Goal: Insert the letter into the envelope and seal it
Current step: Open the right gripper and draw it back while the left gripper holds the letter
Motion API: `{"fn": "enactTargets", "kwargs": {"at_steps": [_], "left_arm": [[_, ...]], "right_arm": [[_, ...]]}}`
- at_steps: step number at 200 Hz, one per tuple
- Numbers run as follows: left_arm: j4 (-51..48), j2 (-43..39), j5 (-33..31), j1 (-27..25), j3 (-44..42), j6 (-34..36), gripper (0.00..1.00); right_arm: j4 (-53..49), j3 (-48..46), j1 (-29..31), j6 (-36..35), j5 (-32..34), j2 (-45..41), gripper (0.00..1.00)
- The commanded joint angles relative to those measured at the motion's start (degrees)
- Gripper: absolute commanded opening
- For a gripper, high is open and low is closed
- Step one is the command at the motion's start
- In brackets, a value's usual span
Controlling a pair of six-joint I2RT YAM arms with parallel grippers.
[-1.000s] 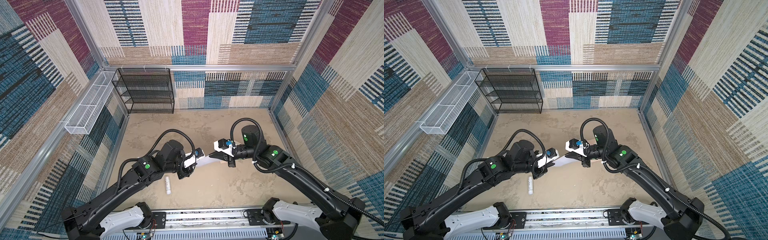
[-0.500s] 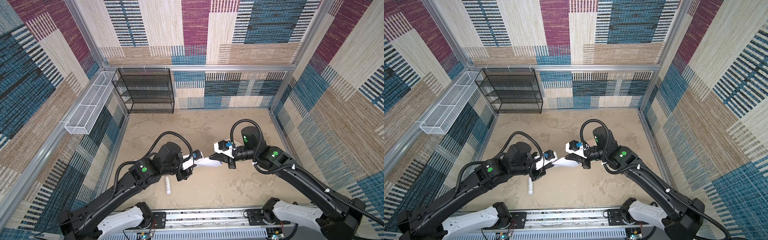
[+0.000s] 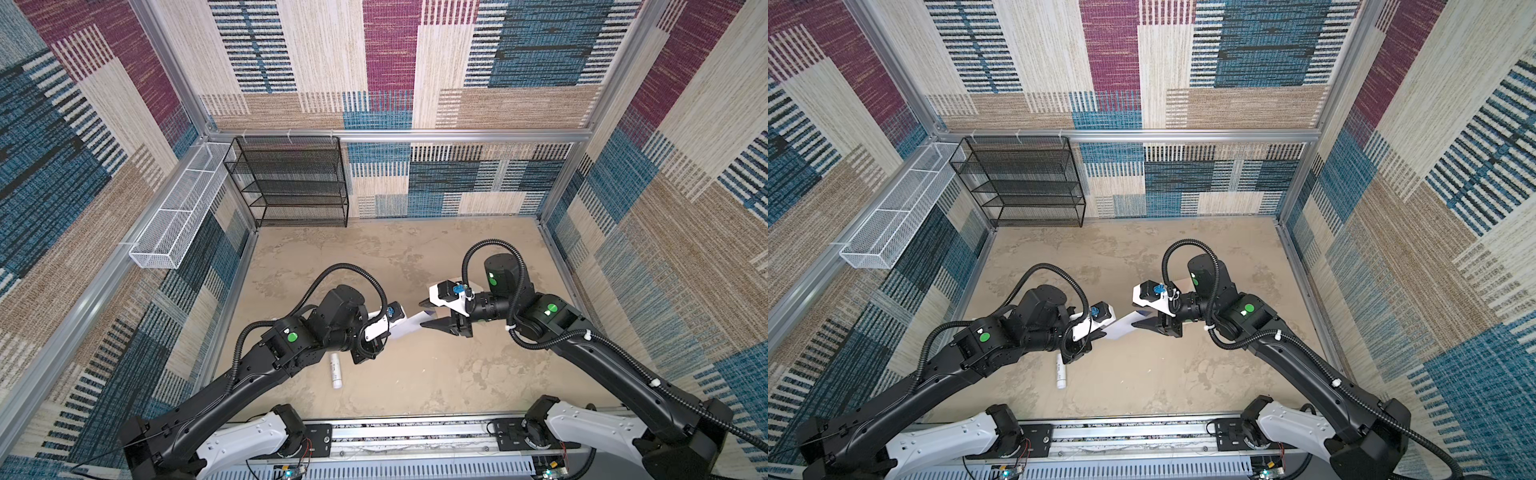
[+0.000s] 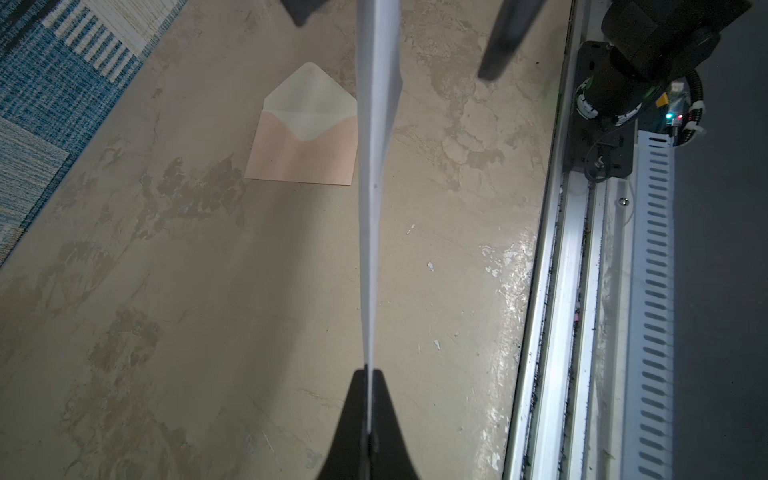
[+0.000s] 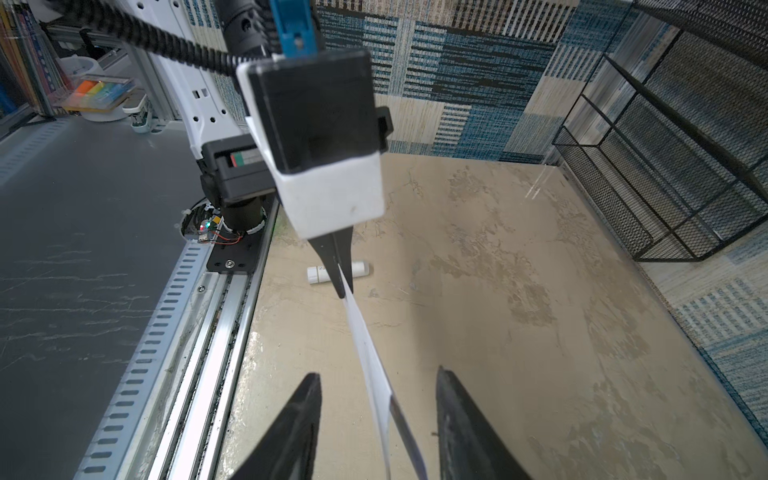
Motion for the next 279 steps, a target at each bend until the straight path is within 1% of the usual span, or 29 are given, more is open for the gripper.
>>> {"fn": "enactTargets", "kwargs": {"at_steps": [1,12,19,28,32,37,42,50,60,76,93,109,135,153,169,195,216,236,253,279], "left_arm": [[-0.15,0.26,-1.36,0.05,0.28,-1.75,0.00],[0.85,0.31,-3.18,0.06,0.19,-2.57,0.00],[1.33,0.42,-4.50,-0.02,0.26,-3.25,0.00],[1.57,0.75,-6.00,0.08,0.57,-4.18,0.00],[1.57,1.02,-6.70,0.07,0.70,-4.54,0.00],[1.53,1.40,-7.83,0.11,1.04,-5.10,0.00],[1.48,1.84,-9.16,0.19,1.30,-5.77,0.00],[0.90,2.81,-10.84,0.56,1.93,-6.84,0.00],[-0.06,4.21,-12.67,1.66,2.83,-8.29,0.00],[-1.34,6.52,-14.64,4.66,4.55,-12.11,0.00],[-2.10,8.38,-14.24,8.47,6.03,-17.03,0.00],[-1.74,9.42,-12.80,12.17,7.34,-21.44,0.00],[0.76,10.97,-10.74,15.18,8.30,-27.19,0.00],[2.63,12.72,-9.63,16.55,8.63,-31.45,0.00],[5.15,14.12,-10.67,17.83,7.93,-36.58,0.00],[12.09,15.77,-4.24,21.36,4.59,-42.93,0.00],[18.29,17.31,4.04,25.95,0.68,-48.63,0.00],[24.33,19.78,11.81,29.82,-2.53,-52.67,0.00],[25.44,22.50,15.71,31.73,-3.23,-53.45,0.00],[25.35,26.08,18.14,32.75,-3.63,-52.50,0.00]], "right_arm": [[2.69,-0.20,0.05,0.80,-1.39,0.18,0.52],[2.86,-0.04,0.05,1.05,-0.77,0.44,0.54],[3.51,-0.26,0.07,1.60,0.42,0.38,0.59],[5.02,-0.68,0.02,2.91,3.11,-0.01,0.68],[5.81,-0.90,0.07,3.49,4.47,-0.36,0.75],[6.65,-1.11,0.07,3.90,6.09,-0.67,0.80],[7.48,-1.36,0.04,4.41,7.75,-1.07,0.84],[8.80,-1.85,0.07,5.07,10.04,-1.76,0.86],[10.37,-2.33,0.07,5.23,12.37,-2.62,0.88],[14.41,-3.72,0.04,8.03,16.45,-4.30,0.90],[17.62,-4.88,0.01,10.64,18.99,-5.32,0.90],[21.31,-6.28,0.02,14.52,22.03,-5.52,0.90],[27.79,-9.72,0.03,21.91,26.53,-5.03,0.86],[32.36,-12.85,0.03,26.39,26.73,-4.81,0.84],[36.48,-15.99,0.02,30.16,26.38,-4.81,0.82],[42.09,-20.33,0.00,35.34,27.05,-4.82,0.81],[45.53,-23.28,0.04,38.85,27.48,-4.47,0.80],[46.15,-24.59,0.04,41.19,30.09,-3.96,0.80],[44.66,-24.30,0.07,42.46,32.17,-3.46,0.80],[43.28,-24.04,0.05,44.53,33.90,-2.89,0.80]]}}
